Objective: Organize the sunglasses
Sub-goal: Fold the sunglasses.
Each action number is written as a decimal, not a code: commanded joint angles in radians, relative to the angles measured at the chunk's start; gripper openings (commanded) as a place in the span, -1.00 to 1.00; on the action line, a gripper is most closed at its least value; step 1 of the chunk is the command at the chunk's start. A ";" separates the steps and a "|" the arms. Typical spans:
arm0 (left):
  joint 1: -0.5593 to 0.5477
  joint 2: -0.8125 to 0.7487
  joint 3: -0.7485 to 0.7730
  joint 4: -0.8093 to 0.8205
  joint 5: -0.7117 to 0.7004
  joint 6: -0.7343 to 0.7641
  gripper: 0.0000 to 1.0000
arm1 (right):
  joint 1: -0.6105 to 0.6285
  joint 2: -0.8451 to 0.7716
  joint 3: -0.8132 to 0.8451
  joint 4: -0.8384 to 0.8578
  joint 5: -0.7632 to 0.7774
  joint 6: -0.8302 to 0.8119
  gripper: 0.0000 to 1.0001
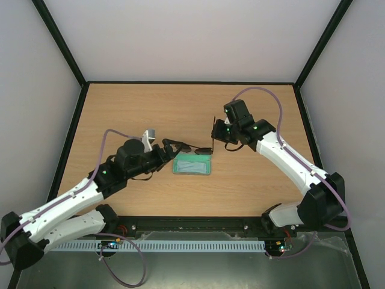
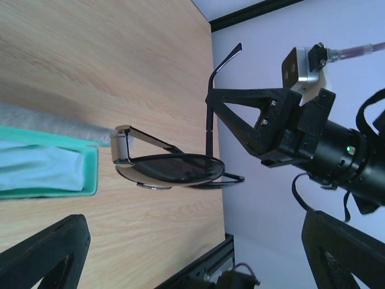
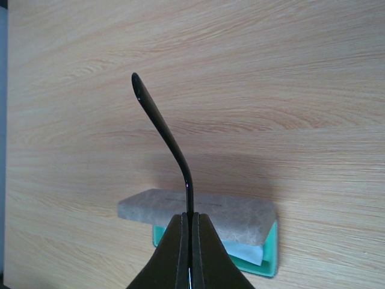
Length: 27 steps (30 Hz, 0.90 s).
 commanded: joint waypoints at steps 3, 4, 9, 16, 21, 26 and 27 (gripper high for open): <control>-0.024 0.103 0.039 0.197 -0.108 -0.032 0.99 | -0.003 -0.045 0.010 0.048 0.029 0.128 -0.97; -0.025 0.104 0.036 0.205 -0.120 -0.037 0.99 | -0.003 -0.045 0.012 0.048 0.028 0.133 -0.97; -0.025 0.101 0.009 0.270 -0.153 -0.045 0.98 | -0.003 -0.045 0.003 0.078 0.001 0.164 -0.97; -0.023 0.110 0.000 0.303 -0.187 -0.045 0.99 | -0.003 -0.046 -0.019 0.116 -0.032 0.188 -0.97; -0.023 0.123 -0.006 0.318 -0.190 -0.044 0.99 | -0.003 -0.055 -0.041 0.144 -0.051 0.206 -0.97; -0.023 0.131 -0.019 0.341 -0.181 -0.050 0.98 | -0.003 -0.063 -0.045 0.157 -0.055 0.219 -0.97; -0.023 0.134 -0.021 0.344 -0.179 -0.051 0.99 | -0.003 -0.064 -0.045 0.161 -0.056 0.223 -0.97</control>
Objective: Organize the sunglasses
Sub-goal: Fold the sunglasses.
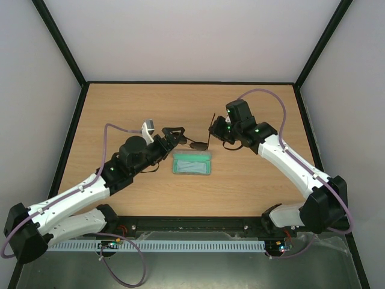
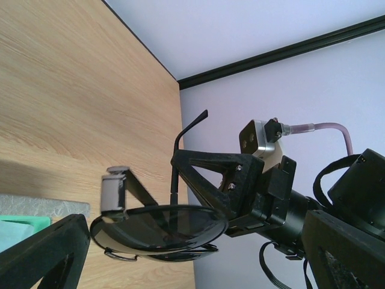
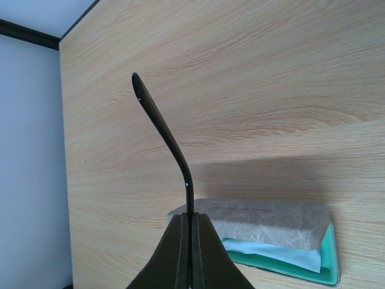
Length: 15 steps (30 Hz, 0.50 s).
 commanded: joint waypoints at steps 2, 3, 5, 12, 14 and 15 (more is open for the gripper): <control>-0.006 0.012 -0.018 0.054 -0.006 -0.004 0.98 | -0.003 -0.032 -0.007 0.052 -0.017 0.035 -0.97; -0.005 0.013 -0.018 0.055 -0.006 -0.004 0.98 | -0.003 -0.033 -0.006 0.056 -0.018 0.037 -0.97; -0.006 0.019 -0.020 0.059 -0.004 -0.003 0.99 | -0.003 -0.034 -0.004 0.060 -0.020 0.040 -0.97; -0.006 0.033 -0.042 0.098 -0.010 -0.009 0.99 | -0.003 -0.034 -0.013 0.061 -0.031 0.046 -0.97; -0.005 0.039 -0.039 0.102 -0.012 -0.008 0.99 | -0.003 -0.036 -0.021 0.064 -0.035 0.050 -0.97; -0.006 0.042 -0.036 0.100 -0.014 -0.009 0.98 | -0.003 -0.038 -0.024 0.069 -0.038 0.052 -0.97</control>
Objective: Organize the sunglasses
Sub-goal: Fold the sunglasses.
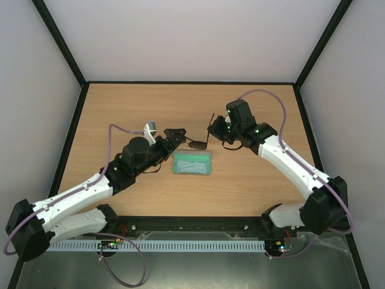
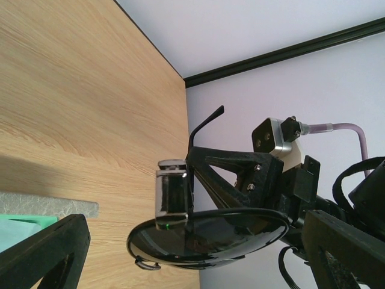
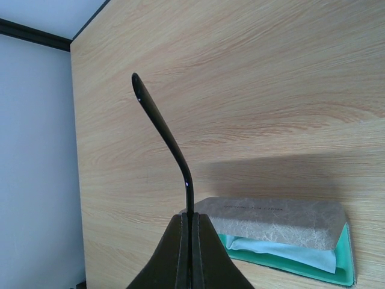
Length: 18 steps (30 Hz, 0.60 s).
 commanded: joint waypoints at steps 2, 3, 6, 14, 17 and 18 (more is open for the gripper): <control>-0.005 0.014 -0.008 0.043 -0.021 0.001 0.99 | -0.002 -0.035 -0.025 0.040 -0.017 0.026 -0.97; -0.006 0.015 -0.009 0.043 -0.025 0.001 0.99 | -0.002 -0.036 -0.027 0.040 -0.017 0.027 -0.97; -0.006 0.017 -0.011 0.048 -0.036 -0.002 0.99 | -0.002 -0.041 -0.037 0.043 -0.019 0.027 -0.97; -0.005 0.048 -0.006 0.059 -0.034 -0.020 0.98 | 0.004 -0.048 -0.072 0.057 -0.016 0.030 -0.97; -0.005 0.059 -0.001 0.061 -0.030 -0.025 0.99 | 0.006 -0.049 -0.077 0.054 -0.006 0.028 -0.97; -0.006 0.061 0.001 0.060 -0.028 -0.027 0.98 | 0.007 -0.049 -0.078 0.056 -0.004 0.027 -0.97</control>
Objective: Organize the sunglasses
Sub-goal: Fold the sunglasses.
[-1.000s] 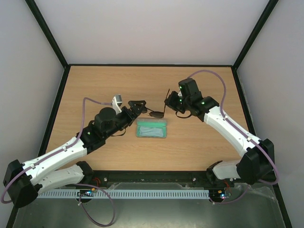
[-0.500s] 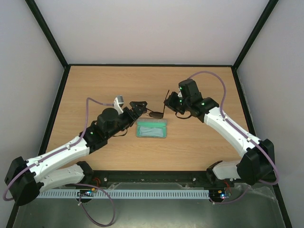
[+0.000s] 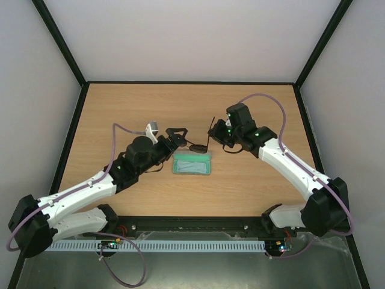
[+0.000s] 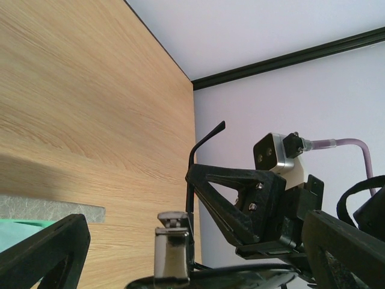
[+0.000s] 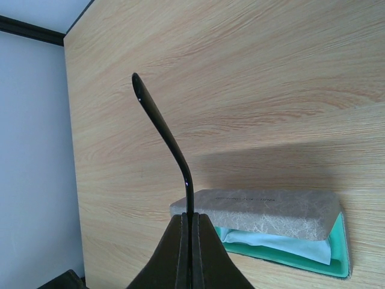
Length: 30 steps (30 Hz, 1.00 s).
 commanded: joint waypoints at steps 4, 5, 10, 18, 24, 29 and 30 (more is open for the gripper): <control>-0.006 0.021 0.005 0.028 -0.010 -0.016 0.95 | 0.008 -0.029 -0.014 0.025 0.017 0.009 -0.97; -0.005 0.022 0.005 0.029 -0.008 -0.017 0.94 | 0.009 -0.028 -0.014 0.023 0.021 0.008 -0.97; -0.006 0.031 0.005 0.039 -0.003 -0.022 0.85 | 0.016 -0.024 -0.018 0.019 0.039 0.003 -0.97; -0.006 0.049 0.009 0.037 0.006 -0.028 0.72 | 0.029 -0.011 -0.024 0.018 0.056 -0.003 -0.97; -0.006 0.056 0.014 0.024 0.006 -0.033 0.63 | 0.035 -0.006 -0.025 0.016 0.071 -0.008 -0.97; -0.006 0.058 0.018 0.012 0.003 -0.036 0.55 | 0.038 -0.001 -0.029 0.014 0.080 -0.011 -0.97; -0.005 0.059 0.019 0.009 0.003 -0.037 0.54 | 0.039 -0.002 -0.031 0.015 0.081 -0.011 -0.97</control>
